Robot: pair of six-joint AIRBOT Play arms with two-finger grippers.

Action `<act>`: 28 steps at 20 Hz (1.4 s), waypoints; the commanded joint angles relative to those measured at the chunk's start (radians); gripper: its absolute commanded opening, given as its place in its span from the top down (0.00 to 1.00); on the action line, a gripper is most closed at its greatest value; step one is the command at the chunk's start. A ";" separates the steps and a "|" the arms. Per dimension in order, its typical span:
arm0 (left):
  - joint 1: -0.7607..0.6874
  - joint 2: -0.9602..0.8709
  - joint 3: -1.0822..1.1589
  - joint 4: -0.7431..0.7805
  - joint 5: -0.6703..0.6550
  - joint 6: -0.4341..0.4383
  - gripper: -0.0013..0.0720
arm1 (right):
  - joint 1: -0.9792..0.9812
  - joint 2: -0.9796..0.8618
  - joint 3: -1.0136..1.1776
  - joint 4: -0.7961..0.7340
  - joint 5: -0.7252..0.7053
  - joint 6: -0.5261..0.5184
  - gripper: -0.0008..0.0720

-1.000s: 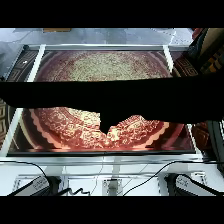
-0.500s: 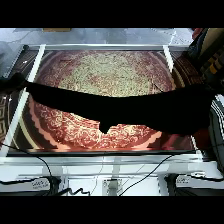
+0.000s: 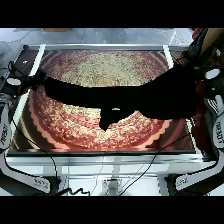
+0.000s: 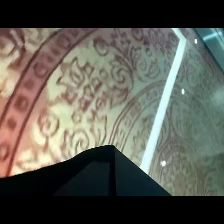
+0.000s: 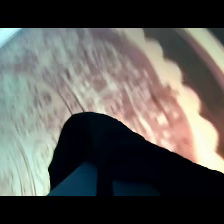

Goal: Fold the clothes and pants, and hang the long-sleeved shirts on hangers.

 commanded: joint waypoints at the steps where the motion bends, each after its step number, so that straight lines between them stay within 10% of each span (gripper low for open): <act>1: -0.017 -0.033 0.001 -0.098 0.126 -0.006 0.97 | 0.083 -0.050 0.000 0.003 -0.297 0.006 0.96; 8: -0.017 -0.033 0.002 -0.135 0.181 -0.002 0.90 | 0.085 -0.057 0.000 0.001 -0.331 0.006 0.92; 10: -0.016 -0.030 0.002 -0.131 0.181 0.008 0.00 | 0.085 -0.056 0.000 0.001 -0.328 0.006 0.17; 11: -0.016 -0.025 0.002 -0.130 0.176 0.015 0.01 | 0.085 -0.055 0.000 0.001 -0.321 0.006 0.05; 16: 0.035 0.061 0.002 -0.089 0.021 0.143 0.04 | 0.001 0.015 0.012 -0.015 -0.101 0.006 0.06; 17: 0.057 0.087 0.002 -0.053 -0.034 0.144 0.28 | -0.033 0.041 0.012 -0.039 -0.030 0.005 0.18; 19: 0.106 0.137 0.002 0.015 -0.163 0.145 0.98 | -0.110 0.099 0.012 -0.109 0.118 0.005 0.76; 20: 0.130 0.159 0.002 0.037 -0.220 0.145 0.97 | -0.151 0.126 0.012 -0.136 0.187 0.004 0.97; 28: 0.129 0.291 -0.057 0.203 -0.686 0.253 0.97 | -0.431 0.145 -0.080 -0.151 0.735 -0.051 0.97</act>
